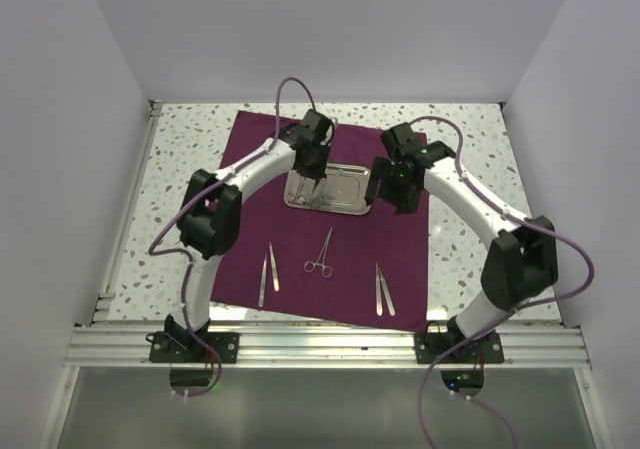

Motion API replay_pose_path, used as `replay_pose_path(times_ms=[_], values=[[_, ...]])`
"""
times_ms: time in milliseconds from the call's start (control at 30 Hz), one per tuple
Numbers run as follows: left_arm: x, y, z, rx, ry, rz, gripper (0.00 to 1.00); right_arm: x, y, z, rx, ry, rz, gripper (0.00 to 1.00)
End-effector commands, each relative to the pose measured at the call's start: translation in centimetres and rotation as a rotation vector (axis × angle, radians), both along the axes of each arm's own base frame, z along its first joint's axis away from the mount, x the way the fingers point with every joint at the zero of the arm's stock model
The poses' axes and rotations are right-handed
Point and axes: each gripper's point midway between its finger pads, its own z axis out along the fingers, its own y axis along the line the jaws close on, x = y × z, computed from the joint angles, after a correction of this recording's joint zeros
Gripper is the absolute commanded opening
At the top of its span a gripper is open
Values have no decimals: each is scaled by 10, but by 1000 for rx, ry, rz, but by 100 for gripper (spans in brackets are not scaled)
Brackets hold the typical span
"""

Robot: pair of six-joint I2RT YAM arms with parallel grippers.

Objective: Open and lay out the surgical kit
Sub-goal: Pick up the medical item from the container, then place the medical item in the surgical kit.

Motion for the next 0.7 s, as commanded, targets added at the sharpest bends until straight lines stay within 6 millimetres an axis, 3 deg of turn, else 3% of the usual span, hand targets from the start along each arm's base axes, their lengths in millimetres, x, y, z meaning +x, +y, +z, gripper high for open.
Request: replay_pose_path(times_ms=[0,33,67,100,133,167,200,233,300,333,367,400,433,667], values=[[-7,3,144,-170,-218,37,0,45,26,2,57,-71,28,75],[-14,8,150,-173,-226,44,0,55,29,2,58,-81,28,75],[-27,19,138,-150,-196,58,0,68,35,9,71,-108,28,74],[-40,27,157,-169,-226,63,0,78,39,-7,56,-79,28,74],[-57,38,136,-137,-182,70,0,85,42,-9,54,-79,28,73],[-70,48,149,-155,-205,84,0,99,49,-3,61,-105,35,73],[-80,55,144,-148,-198,91,0,107,52,-20,47,-77,36,73],[-99,68,117,-109,-144,102,0,113,54,-28,35,-65,41,72],[-120,82,114,-118,-143,126,0,131,63,-24,41,-81,45,72],[-129,88,107,-112,-130,135,0,134,64,-46,21,-31,48,72],[-147,98,84,-89,-79,149,0,145,71,-39,37,-55,49,71],[-155,102,85,-102,-85,153,0,148,74,-45,35,-46,52,71],[-170,110,67,-79,-44,157,0,152,77,-56,29,-33,50,70],[-207,131,44,-85,3,212,0,182,90,-69,19,-57,7,67]])
